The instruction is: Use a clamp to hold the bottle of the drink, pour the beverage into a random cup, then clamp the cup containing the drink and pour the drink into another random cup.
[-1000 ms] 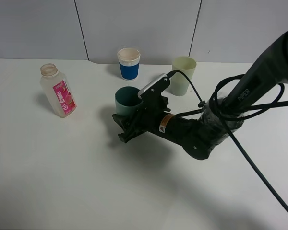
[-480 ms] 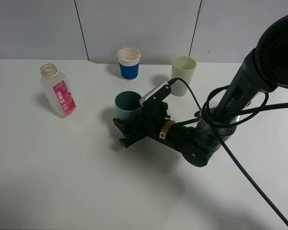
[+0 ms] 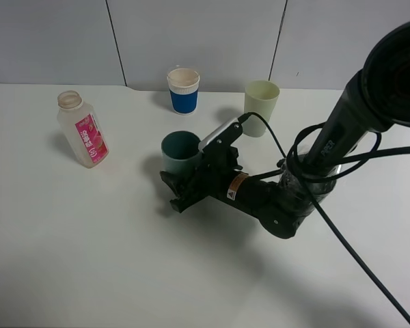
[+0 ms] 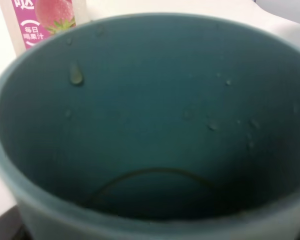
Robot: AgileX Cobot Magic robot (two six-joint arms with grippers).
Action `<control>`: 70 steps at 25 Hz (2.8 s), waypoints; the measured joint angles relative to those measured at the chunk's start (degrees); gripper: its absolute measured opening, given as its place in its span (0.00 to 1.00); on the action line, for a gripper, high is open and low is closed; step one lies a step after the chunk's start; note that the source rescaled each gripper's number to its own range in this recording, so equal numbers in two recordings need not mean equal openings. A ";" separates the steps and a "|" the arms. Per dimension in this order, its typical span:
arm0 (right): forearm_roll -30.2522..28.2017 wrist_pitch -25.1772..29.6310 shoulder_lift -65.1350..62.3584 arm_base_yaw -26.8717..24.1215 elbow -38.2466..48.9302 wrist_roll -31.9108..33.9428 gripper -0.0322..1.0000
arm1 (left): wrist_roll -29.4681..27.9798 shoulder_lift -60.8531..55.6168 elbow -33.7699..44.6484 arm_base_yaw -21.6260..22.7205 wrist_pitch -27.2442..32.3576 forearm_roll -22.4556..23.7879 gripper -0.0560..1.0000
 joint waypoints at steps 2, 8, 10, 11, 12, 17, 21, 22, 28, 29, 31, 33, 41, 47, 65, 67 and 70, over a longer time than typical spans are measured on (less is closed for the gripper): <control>-0.11 0.23 0.00 0.00 0.00 0.00 0.75 | 0.00 0.00 0.00 0.00 0.00 0.00 1.00; -0.11 2.16 -2.61 0.00 0.00 -0.05 0.98 | -0.35 0.00 0.00 0.00 0.00 0.00 1.00; -0.11 3.19 -3.68 0.00 0.00 -0.05 0.99 | -0.35 0.00 0.00 0.00 0.00 0.00 1.00; -0.11 5.84 -6.35 0.00 0.05 -0.05 0.99 | -0.35 0.00 0.00 0.00 0.00 0.00 1.00; -0.11 7.33 -7.69 0.00 0.08 -0.05 0.99 | -0.35 0.00 0.00 0.00 0.00 0.00 1.00; 0.35 14.82 -15.75 0.00 0.18 -0.05 1.00 | 0.00 0.00 0.00 0.00 0.00 0.00 1.00; 3.96 23.11 -26.12 0.00 0.29 -2.71 1.00 | 0.00 0.00 0.00 0.00 0.00 0.00 1.00; 4.74 24.37 -28.25 0.00 0.29 -3.89 1.00 | 0.00 0.00 0.00 0.00 0.00 0.00 1.00; 7.58 31.67 -35.83 -2.42 0.32 -11.36 1.00 | -0.35 0.00 0.00 0.00 0.00 0.00 1.00; 7.52 33.18 -36.85 -3.40 0.32 -11.67 1.00 | 0.00 0.00 0.00 0.00 0.00 0.00 1.00; 6.70 35.86 -38.70 -5.86 0.32 -12.03 1.00 | 0.00 0.00 0.00 0.00 0.00 0.00 1.00; 5.73 37.53 -40.47 -8.76 0.32 -11.70 1.00 | 0.00 0.00 0.00 0.00 0.00 0.00 1.00; 1.56 48.61 -47.37 -23.49 0.36 -5.78 1.00 | 0.00 0.00 0.00 0.00 0.00 0.00 1.00; 1.14 58.84 -52.98 -32.22 0.36 -5.09 1.00 | 0.00 0.00 0.00 0.00 0.00 0.00 1.00; 3.94 91.37 -92.85 -43.55 0.36 -2.99 1.00 | 0.00 0.00 0.00 0.00 0.00 0.00 1.00; 4.40 97.20 -96.53 -43.55 0.36 -2.92 1.00 | 0.00 0.00 0.00 0.00 0.00 0.00 1.00; 4.59 106.64 -102.76 -43.55 0.36 -2.81 1.00 | -0.35 0.00 0.00 0.00 0.00 0.00 1.00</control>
